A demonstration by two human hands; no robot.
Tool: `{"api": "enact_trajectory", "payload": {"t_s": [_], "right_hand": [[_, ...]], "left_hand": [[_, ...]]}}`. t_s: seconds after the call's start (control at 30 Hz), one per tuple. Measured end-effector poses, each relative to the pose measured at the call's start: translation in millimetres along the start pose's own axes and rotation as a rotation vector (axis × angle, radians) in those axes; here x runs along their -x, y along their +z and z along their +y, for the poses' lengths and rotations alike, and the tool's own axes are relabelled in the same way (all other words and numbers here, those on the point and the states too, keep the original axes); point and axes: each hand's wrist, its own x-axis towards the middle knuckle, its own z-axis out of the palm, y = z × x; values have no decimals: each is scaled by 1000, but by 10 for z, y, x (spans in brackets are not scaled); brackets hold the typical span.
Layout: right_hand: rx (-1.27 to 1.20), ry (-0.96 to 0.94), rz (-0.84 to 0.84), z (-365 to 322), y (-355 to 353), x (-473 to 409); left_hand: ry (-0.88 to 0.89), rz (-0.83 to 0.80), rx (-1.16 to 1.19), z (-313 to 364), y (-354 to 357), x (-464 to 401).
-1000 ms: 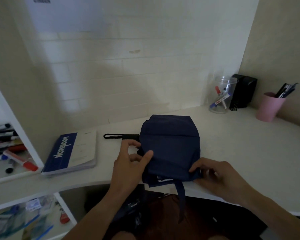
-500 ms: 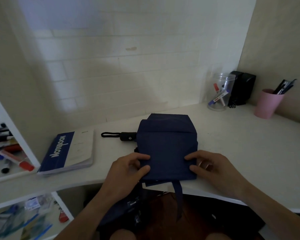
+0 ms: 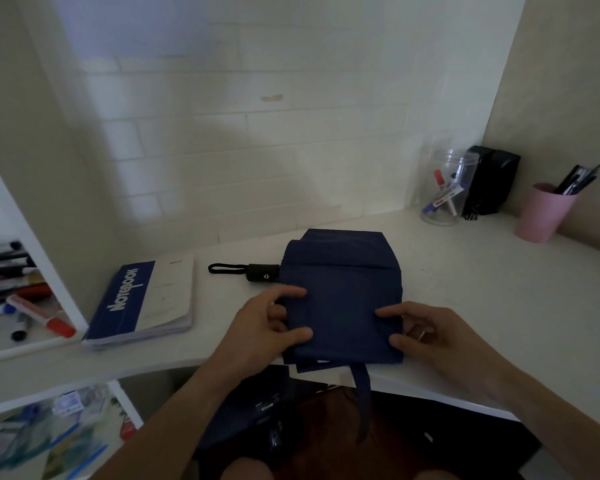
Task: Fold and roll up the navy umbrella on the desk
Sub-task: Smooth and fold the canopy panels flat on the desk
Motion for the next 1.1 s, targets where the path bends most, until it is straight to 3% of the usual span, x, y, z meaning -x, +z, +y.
{"api": "enact_trajectory", "payload": {"t_s": [0.13, 0.2, 0.27, 0.33, 0.37, 0.5, 0.6, 0.67, 0.73, 0.77, 0.83, 0.9, 1.1], "right_hand": [[274, 68, -72, -63, 22, -17], [553, 87, -130, -196, 5, -41], [796, -33, -19, -368, 39, -105], [761, -244, 125, -477, 140, -190], [735, -313, 108, -479, 195, -244], [790, -269, -298, -152, 295, -380], [827, -292, -386, 42, 266, -386], [860, -312, -404, 98, 283, -400], [871, -310, -400, 117, 311, -414], [864, -308, -387, 121, 324, -420], [847, -289, -368, 118, 342, -415], [844, -257, -368, 119, 347, -413], [837, -148, -420, 111, 238, -520]], "left_hand": [[-3, -40, -213, -99, 0, -24], [37, -83, -374, -84, 12, -40], [63, -105, -454, -63, 13, -51], [75, -126, -480, -56, 7, -70], [83, -136, -492, -58, -3, -80], [174, -188, -644, -4, -70, -65], [156, -275, -718, 66, -191, -73], [209, -164, -742, 124, -248, -114], [421, 71, -777, 175, -147, -151], [502, 82, -805, 209, -43, -156], [529, -101, -863, 157, 196, -159], [418, -304, -993, 0, 324, -175], [411, -407, -1092, -163, 256, -404]]}}
